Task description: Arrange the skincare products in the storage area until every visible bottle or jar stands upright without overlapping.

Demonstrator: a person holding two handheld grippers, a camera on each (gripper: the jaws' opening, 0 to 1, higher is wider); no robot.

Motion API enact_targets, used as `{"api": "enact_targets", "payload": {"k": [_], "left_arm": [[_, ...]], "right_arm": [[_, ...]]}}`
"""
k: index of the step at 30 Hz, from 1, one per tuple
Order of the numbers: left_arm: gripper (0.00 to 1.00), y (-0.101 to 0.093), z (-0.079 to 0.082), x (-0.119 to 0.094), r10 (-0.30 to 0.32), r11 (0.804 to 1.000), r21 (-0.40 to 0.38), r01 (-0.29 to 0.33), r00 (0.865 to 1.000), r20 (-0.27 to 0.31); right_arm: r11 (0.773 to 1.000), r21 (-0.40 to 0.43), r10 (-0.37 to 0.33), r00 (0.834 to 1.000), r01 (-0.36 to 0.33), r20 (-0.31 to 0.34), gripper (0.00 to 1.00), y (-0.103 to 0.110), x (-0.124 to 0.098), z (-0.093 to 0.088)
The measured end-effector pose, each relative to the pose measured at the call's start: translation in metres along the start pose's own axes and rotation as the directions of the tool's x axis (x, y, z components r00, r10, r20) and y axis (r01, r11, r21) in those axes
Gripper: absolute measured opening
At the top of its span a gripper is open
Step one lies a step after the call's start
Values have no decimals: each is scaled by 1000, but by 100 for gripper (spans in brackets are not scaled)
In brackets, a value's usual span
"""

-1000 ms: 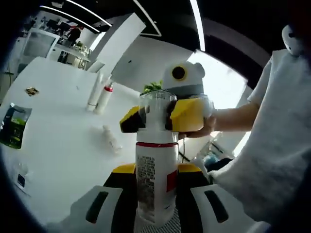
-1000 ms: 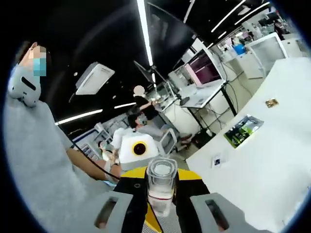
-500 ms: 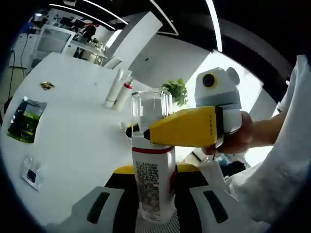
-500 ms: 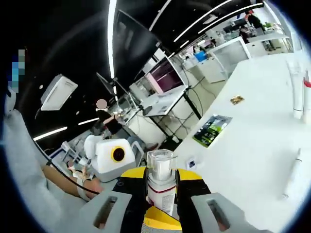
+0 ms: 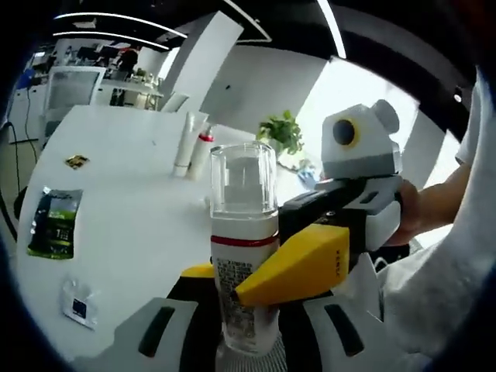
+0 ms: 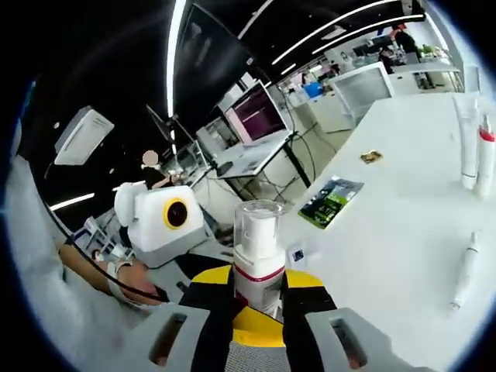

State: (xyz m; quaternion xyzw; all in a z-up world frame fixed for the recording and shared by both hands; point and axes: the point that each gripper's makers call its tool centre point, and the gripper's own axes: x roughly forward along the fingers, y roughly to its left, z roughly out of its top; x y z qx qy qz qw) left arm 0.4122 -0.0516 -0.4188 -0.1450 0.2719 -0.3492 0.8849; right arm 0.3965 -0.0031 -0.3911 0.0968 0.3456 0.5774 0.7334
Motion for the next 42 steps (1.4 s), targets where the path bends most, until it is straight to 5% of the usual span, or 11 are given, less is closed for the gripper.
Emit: {"api": "enact_targets", "payload": {"k": [7,14,25,29,36,42], "left_arm": [[24,2,1,1,14,999,39,-14,1000,-8],[24,-12,-12,5,-45,998,31,47,998,-44],[21,-24,-29,6,-96,995,-3,96,983,-157],[21,-28,-26,11,-76,997,-43,70,985,-158],[21,-33,-19,15,-3,1000,12,6,974,-226],[21,-35,-21,24,44,999,11,-42,975,-217]], "right_arm": [[1000,-25,-17,1000,17,3,17,-1,0,1],[999,-36,-33,999,33,1,17,0,-11,-13],[999,-7,41,997,-41,69,17,-8,-23,-22],[998,11,67,994,-68,91,17,-16,-35,-20],[984,-42,176,977,-172,116,17,-12,-43,-12],[982,-47,186,977,-182,100,17,-18,-50,-15]]}}
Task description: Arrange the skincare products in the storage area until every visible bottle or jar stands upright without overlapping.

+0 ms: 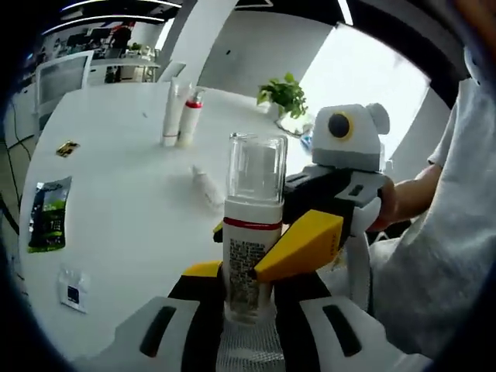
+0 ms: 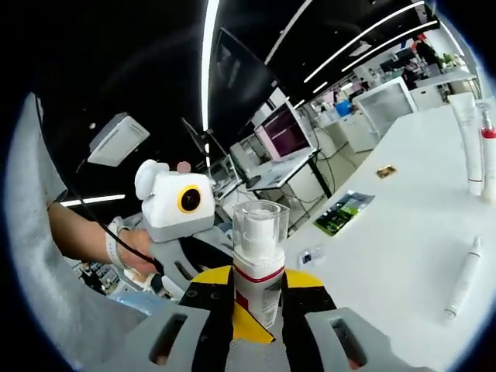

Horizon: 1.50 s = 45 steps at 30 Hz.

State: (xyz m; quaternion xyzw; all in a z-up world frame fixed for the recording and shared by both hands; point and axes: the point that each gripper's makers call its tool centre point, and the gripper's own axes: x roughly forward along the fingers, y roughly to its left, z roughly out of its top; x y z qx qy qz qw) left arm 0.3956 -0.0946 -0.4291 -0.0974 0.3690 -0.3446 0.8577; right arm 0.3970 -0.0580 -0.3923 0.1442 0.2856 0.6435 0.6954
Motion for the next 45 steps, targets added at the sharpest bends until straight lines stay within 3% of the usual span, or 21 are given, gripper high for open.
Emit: {"api": "enact_targets", "payload": {"k": [9,13,16,19,22,24,26,27,29,32,34,35,36,37,38,39,41,45], "left_arm": [[21,13,-3,6,-91,996,24,91,996,-9],[21,33,-8,2,-123,991,47,124,992,-26],[21,43,-8,-11,-149,987,56,150,988,-28],[22,47,-1,-17,-194,981,7,194,981,27],[22,57,1,-16,-206,978,-36,208,977,54],[24,61,5,-13,-195,976,-79,201,978,76],[24,58,10,-8,-193,977,-66,201,975,109],[24,58,8,-1,-180,980,-61,188,976,120],[26,64,2,9,-93,986,-122,110,987,134],[22,58,3,12,-54,992,-106,73,985,165],[14,67,-19,11,-10,999,-51,13,998,57],[8,78,-31,8,53,998,-39,-53,999,-14],[4,90,-41,2,109,994,18,-108,991,-77],[2,101,-44,-3,150,987,75,-143,984,-96],[6,104,-43,-6,153,986,86,-146,985,-83],[11,104,-38,-9,133,991,23,-132,990,-42],[19,109,-36,-14,132,989,-59,-133,991,-14],[15,119,-45,-19,178,984,9,-178,983,-50]], "right_arm": [[997,0,-82,997,82,3,17,-12,9,-4],[984,1,-178,984,178,8,17,-21,31,-5],[968,47,-248,968,246,39,17,-21,40,1],[953,117,-288,954,278,81,17,-24,44,8],[939,117,-333,940,324,69,17,-35,42,11],[943,97,-325,943,317,77,17,-37,39,17],[961,33,-275,959,273,72,17,-41,36,18],[964,13,-265,963,265,50,17,-44,33,16],[960,14,-279,960,279,-25,17,-55,22,9],[970,-83,-233,972,231,-19,17,-60,11,19],[964,-74,-259,965,257,-25,17,-73,4,18],[962,-60,-270,963,268,-23,17,-78,0,18],[957,-47,-286,958,285,-8,17,-83,-3,20],[953,-42,-300,954,300,16,17,-87,-5,23],[953,-33,-301,954,301,19,17,-90,-8,21],[948,-25,-316,949,316,23,17,-94,-10,19],[941,-1,-339,941,339,25,17,-98,-14,16],[931,-10,-364,931,364,38,17,-98,-23,13]]}}
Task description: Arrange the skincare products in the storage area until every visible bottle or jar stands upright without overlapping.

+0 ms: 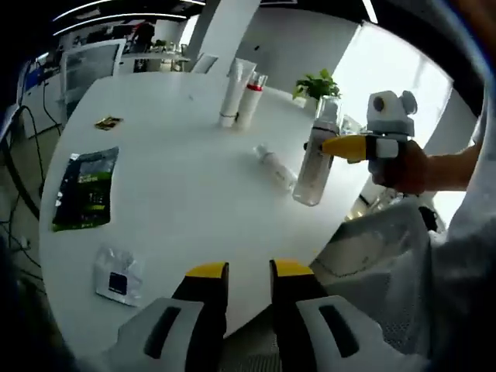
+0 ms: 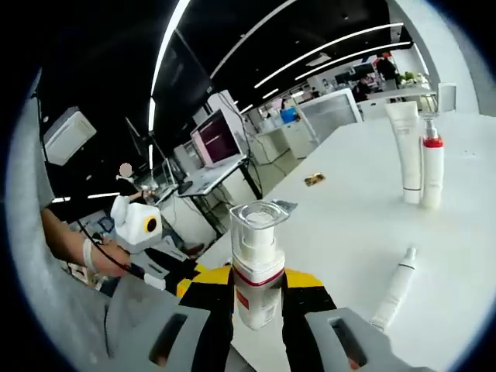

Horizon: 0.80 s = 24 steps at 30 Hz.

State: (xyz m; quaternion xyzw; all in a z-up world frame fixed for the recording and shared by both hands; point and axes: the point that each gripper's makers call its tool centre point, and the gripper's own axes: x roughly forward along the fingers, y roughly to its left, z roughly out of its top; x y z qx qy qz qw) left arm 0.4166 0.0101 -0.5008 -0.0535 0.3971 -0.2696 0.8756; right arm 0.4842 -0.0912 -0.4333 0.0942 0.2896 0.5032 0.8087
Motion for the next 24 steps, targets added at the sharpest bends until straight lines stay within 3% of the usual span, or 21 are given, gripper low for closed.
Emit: {"api": "enact_targets", "payload": {"k": [1,3,5,7,9,11,13,15,18,20,24], "left_arm": [[14,8,-2,0,62,996,66,-61,998,-21],[15,20,-3,-3,173,959,233,-161,984,-34],[21,26,-1,-7,238,924,313,-220,971,-21],[29,28,0,-10,254,908,341,-242,967,10],[33,28,-4,-10,253,911,334,-242,967,12],[31,30,-9,-8,257,907,339,-249,966,22],[30,33,-4,-4,270,898,356,-257,963,15],[30,26,7,-6,230,906,342,-250,968,98],[27,26,1,-6,244,892,376,-250,968,66],[27,26,-5,-3,241,897,375,-235,970,32],[27,26,-6,-3,237,895,383,-228,971,23]], "right_arm": [[1000,-4,-9,1000,9,4,17,-2,-1,0],[999,-27,-32,999,32,14,17,-11,0,1],[997,-22,-70,997,71,17,17,-21,0,4],[995,-25,-91,995,92,52,17,-27,-1,14],[994,-40,-101,994,103,53,17,-30,0,17],[990,-77,-117,992,120,43,17,-35,2,19],[985,-113,-129,991,133,38,17,-38,2,22],[979,-142,-142,989,147,46,17,-42,1,25],[975,-144,-162,986,167,46,17,-50,2,26],[971,-150,-180,982,185,50,17,-56,3,28],[966,-171,-189,981,194,46,17,-68,9,32]]}}
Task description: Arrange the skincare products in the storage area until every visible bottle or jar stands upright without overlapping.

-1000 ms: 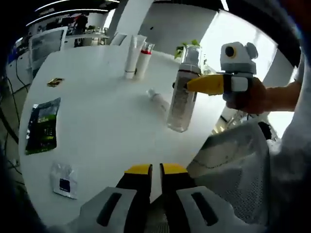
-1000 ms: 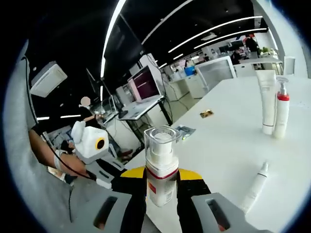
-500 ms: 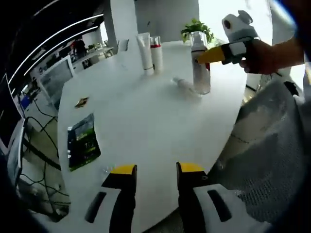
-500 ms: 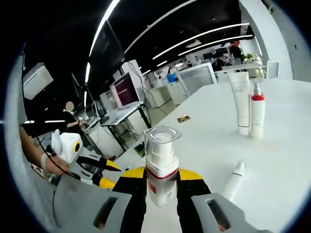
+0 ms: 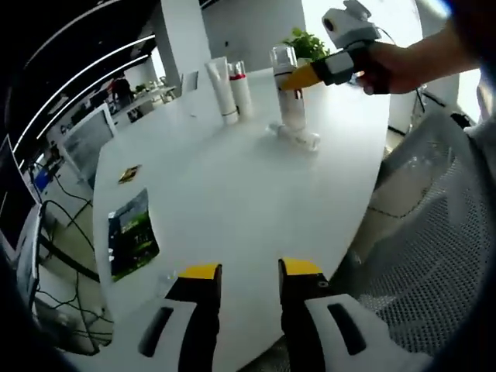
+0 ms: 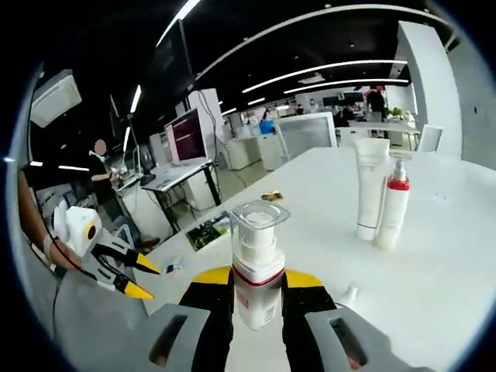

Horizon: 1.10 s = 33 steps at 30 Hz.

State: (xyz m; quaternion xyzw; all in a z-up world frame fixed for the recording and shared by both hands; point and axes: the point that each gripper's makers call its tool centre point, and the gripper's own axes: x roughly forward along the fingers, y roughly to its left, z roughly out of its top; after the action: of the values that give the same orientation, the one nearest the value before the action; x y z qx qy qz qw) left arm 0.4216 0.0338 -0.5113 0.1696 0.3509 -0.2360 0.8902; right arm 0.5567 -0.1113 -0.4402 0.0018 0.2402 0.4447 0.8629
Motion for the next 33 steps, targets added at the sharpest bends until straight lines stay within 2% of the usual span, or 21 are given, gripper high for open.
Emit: {"api": "enact_targets", "payload": {"k": [4,8,11,24,33], "left_arm": [[25,-4,-4,2,-16,1000,4,16,1000,-20],[24,-5,-2,2,-14,1000,21,14,1000,-13],[23,-5,-6,3,-16,1000,23,17,999,-34],[21,-5,-11,3,-16,1000,23,18,998,-58],[20,-4,-12,3,-9,1000,28,11,998,-62]], "right_arm": [[1000,-18,-9,1000,9,0,17,-10,6,6],[998,-60,-11,1000,11,-7,17,-21,13,11],[998,-60,-17,1000,16,-6,18,-29,17,16],[994,-97,-41,999,40,-3,18,-61,36,39],[990,-126,-74,997,71,-25,18,-83,44,39]]}}
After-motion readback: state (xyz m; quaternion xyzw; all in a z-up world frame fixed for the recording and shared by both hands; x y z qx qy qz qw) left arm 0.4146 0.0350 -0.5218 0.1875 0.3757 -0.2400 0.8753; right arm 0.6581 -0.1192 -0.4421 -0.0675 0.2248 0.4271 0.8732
